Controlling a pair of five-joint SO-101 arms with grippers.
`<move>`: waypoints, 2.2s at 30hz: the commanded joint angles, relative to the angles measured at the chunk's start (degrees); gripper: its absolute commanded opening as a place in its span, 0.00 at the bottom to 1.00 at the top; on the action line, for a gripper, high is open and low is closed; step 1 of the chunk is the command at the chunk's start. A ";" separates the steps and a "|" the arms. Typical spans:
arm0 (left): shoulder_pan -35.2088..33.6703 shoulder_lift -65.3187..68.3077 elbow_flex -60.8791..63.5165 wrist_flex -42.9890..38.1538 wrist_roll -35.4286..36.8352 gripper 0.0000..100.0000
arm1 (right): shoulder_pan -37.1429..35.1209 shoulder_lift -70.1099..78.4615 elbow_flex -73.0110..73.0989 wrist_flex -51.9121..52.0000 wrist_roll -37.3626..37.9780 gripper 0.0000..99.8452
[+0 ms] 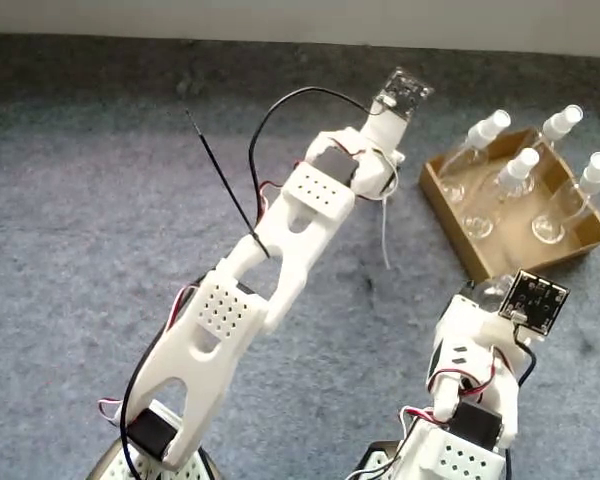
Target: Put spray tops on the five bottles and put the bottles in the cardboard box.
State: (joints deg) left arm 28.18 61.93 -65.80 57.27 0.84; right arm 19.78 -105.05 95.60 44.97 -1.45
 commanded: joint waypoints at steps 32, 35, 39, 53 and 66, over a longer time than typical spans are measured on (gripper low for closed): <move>1.80 4.88 13.41 -18.29 0.35 0.21 | 0.48 -0.40 6.37 -3.91 -0.09 0.16; 1.71 4.62 13.41 -17.32 0.35 0.12 | 0.66 -0.40 6.37 -3.91 -0.09 0.16; 1.80 4.53 13.41 -17.49 0.35 0.01 | 0.66 -0.40 6.29 -3.91 -0.09 0.16; -0.66 3.74 13.32 -9.58 0.09 0.01 | 0.48 -0.40 6.29 -3.91 -0.09 0.16; -5.41 -19.12 13.41 24.18 0.00 0.01 | 0.40 -0.40 6.29 -3.91 -0.09 0.16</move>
State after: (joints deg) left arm 24.75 52.09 -51.65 74.86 1.10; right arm 19.96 -105.05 95.60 42.59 -1.45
